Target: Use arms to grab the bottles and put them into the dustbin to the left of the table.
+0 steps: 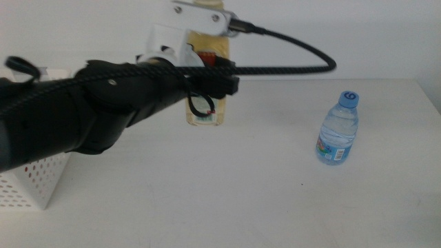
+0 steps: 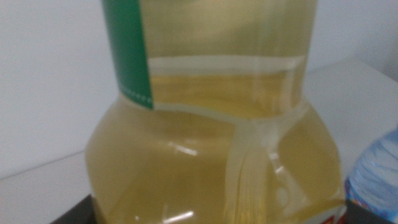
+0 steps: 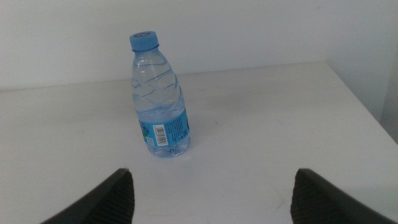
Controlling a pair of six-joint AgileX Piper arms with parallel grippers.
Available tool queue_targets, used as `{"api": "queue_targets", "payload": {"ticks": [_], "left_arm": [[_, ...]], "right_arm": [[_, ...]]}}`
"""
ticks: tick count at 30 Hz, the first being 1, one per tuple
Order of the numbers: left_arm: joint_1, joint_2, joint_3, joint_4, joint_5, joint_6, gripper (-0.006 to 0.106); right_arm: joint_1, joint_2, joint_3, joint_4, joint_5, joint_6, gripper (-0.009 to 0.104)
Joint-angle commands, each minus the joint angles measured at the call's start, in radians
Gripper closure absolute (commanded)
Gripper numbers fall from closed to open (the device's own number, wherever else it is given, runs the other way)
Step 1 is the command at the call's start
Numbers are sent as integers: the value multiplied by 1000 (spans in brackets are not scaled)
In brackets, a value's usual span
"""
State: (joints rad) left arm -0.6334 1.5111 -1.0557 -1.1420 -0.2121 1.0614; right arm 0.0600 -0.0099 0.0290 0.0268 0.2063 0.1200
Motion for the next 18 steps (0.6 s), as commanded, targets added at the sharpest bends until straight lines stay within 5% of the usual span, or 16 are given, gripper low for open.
{"api": "queue_targets", "payload": {"ticks": [1,7,18], "left_arm": [[-1,-77,-36,-84,-102,86,106],[-1,-93,-35,-238,-96,226,106],[-1,-108,-35,-317,-107,320,106]], "right_arm": [[-4,-27,-9,-6,-74,-13,29],[-4,-27,-9,-6,-74,-13,29],[-4,-27,-9,-6,-74,-13,29]]}}
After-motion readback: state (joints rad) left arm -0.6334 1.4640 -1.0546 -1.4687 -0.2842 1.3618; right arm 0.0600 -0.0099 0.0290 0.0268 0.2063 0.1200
